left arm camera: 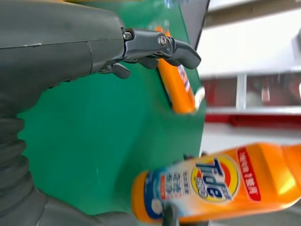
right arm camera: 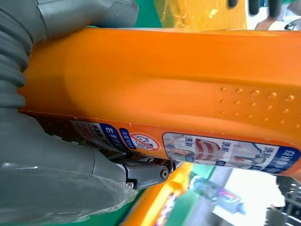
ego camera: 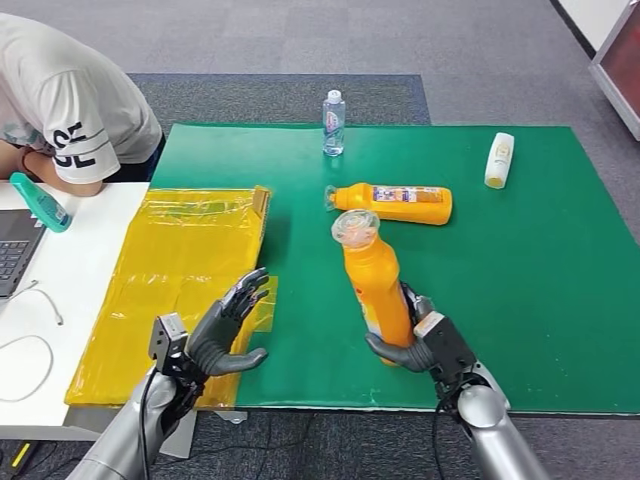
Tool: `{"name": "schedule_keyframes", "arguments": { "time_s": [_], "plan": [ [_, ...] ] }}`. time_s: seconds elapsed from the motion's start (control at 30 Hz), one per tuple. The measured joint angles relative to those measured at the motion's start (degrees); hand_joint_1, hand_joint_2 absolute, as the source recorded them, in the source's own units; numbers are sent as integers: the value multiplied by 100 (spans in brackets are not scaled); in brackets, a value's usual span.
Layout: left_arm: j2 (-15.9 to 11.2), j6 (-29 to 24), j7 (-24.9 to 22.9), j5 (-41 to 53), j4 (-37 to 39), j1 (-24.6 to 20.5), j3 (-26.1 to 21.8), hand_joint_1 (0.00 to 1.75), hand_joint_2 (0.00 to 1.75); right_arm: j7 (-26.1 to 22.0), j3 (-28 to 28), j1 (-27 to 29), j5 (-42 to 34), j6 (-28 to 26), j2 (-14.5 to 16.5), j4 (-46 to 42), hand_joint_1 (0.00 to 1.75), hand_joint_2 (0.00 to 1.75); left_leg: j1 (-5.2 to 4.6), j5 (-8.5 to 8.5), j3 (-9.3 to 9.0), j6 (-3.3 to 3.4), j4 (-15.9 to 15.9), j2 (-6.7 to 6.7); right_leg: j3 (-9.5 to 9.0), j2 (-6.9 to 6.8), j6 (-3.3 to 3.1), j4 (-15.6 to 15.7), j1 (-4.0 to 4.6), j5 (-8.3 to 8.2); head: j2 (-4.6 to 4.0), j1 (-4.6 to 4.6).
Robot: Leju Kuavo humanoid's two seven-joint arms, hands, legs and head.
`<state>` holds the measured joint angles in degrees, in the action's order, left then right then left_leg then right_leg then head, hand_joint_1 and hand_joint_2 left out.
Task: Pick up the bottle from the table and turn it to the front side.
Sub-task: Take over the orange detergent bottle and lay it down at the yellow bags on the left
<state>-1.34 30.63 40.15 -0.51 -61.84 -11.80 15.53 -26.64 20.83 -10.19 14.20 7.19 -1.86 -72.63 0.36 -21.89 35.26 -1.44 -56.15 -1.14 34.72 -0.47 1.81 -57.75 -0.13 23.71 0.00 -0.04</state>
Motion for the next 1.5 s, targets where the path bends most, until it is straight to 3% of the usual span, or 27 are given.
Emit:
{"name": "schedule_keyframes", "arguments": {
  "time_s": [0.43,0.83,1.07,1.5],
  "plan": [
    [1,241,0,236,707,-538,6,0,175,75,595,-194,812,-649,209,-16,175,175,0,4,9,3,0,0,10,0,2,0,0,-6,0,-2],
    [2,1088,-37,-228,628,-642,186,0,175,152,938,-330,1383,-1237,303,63,175,175,0,6,10,2,0,0,11,0,1,0,0,-7,0,-1],
    [-20,1303,-6,-307,522,-739,381,0,175,160,1096,-429,1409,-1242,381,279,175,175,0,7,10,1,0,0,11,0,2,-1,0,-8,0,-2],
    [10,1224,0,-316,297,-972,632,0,175,186,1357,-545,1408,-1110,505,703,175,175,0,7,10,1,0,0,12,0,2,0,0,-8,0,-2]
  ]
}}
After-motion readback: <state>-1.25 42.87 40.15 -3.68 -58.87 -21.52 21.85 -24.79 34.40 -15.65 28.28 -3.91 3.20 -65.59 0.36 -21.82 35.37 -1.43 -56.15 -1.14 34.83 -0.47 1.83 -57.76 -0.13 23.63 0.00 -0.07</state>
